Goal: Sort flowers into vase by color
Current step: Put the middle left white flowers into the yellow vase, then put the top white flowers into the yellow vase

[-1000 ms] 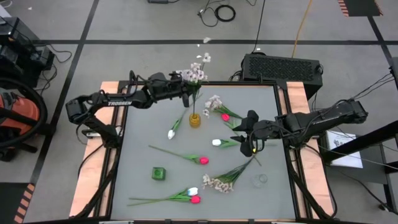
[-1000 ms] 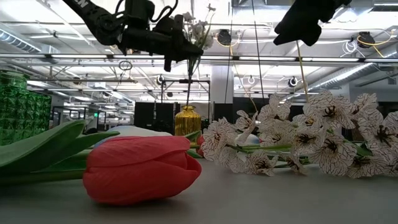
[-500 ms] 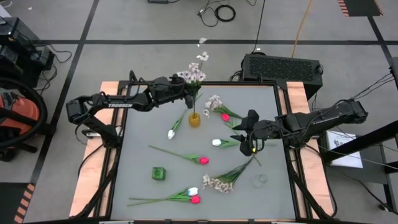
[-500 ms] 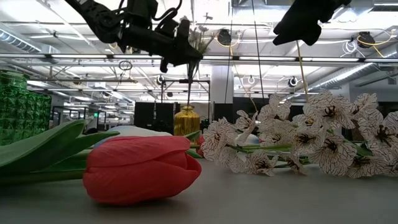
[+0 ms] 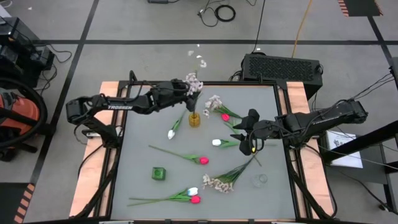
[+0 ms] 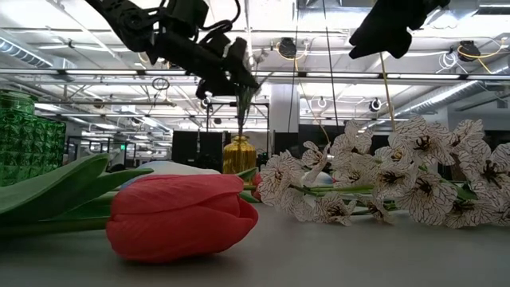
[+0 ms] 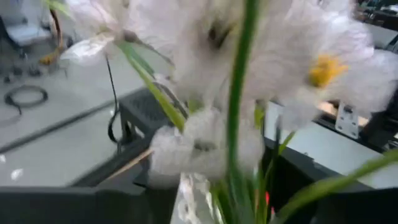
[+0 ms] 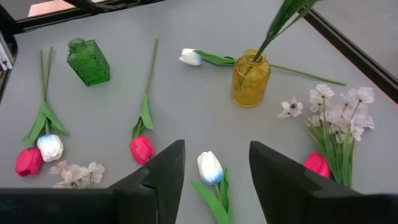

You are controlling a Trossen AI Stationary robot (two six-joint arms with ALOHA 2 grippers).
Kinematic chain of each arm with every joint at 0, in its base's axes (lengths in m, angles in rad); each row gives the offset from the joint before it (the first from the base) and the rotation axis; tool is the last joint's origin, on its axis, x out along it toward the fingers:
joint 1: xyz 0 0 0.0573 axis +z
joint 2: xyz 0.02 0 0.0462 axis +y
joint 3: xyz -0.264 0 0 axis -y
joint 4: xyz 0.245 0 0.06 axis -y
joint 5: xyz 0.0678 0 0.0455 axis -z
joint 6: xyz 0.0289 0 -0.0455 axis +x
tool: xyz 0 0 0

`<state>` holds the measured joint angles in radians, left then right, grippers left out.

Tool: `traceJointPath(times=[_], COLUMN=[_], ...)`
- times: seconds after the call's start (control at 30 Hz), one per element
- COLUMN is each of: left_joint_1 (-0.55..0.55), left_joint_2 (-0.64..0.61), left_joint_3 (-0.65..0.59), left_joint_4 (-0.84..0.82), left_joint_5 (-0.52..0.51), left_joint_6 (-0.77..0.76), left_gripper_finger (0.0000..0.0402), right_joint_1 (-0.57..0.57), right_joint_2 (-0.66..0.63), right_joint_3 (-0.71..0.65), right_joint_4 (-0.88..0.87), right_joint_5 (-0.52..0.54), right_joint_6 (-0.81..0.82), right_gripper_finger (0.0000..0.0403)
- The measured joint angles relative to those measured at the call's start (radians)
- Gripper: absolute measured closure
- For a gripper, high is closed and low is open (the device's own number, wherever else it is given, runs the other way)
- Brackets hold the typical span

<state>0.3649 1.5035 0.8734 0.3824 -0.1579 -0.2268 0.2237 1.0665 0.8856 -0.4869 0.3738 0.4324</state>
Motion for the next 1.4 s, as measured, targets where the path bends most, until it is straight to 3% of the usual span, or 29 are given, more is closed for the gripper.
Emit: traceJointPath(times=[0.47, 0.63, 0.87, 1.07, 1.27, 1.4], left_joint_1=[-0.019, -0.027, -0.032, -0.086, -0.206, -0.232], left_joint_2=[-0.026, -0.084, -0.203, -0.317, -0.38, -0.4], left_joint_3=[0.002, 0.002, 0.001, 0.001, -0.05, -0.092], left_joint_4=[-0.181, -0.325, -0.604, -0.839, -0.834, -0.837], left_joint_5=[0.038, 0.054, 0.044, 0.023, -0.135, -0.211], left_joint_6=[-0.003, 0.0, -0.013, -0.108, -0.155, -0.16], left_gripper_finger=[0.0036, 0.001, 0.0006, 0.0006, 0.0006, 0.0006], right_joint_1=[0.0, 0.0, -0.014, -0.218, -0.494, -0.606], right_joint_2=[0.0, 0.0, 0.03, 0.116, 0.286, 0.425], right_joint_3=[0.0, 0.0, 0.0, 0.0, 0.0, 0.003], right_joint_4=[-0.004, -0.005, -0.032, -0.019, 0.082, 0.209], right_joint_5=[0.028, 0.04, 0.119, 0.009, -0.147, -0.25], right_joint_6=[-0.01, -0.027, -0.056, -0.155, -0.275, -0.345], right_gripper_finger=[0.0232, 0.0232, 0.0232, 0.0231, 0.0212, 0.0177])
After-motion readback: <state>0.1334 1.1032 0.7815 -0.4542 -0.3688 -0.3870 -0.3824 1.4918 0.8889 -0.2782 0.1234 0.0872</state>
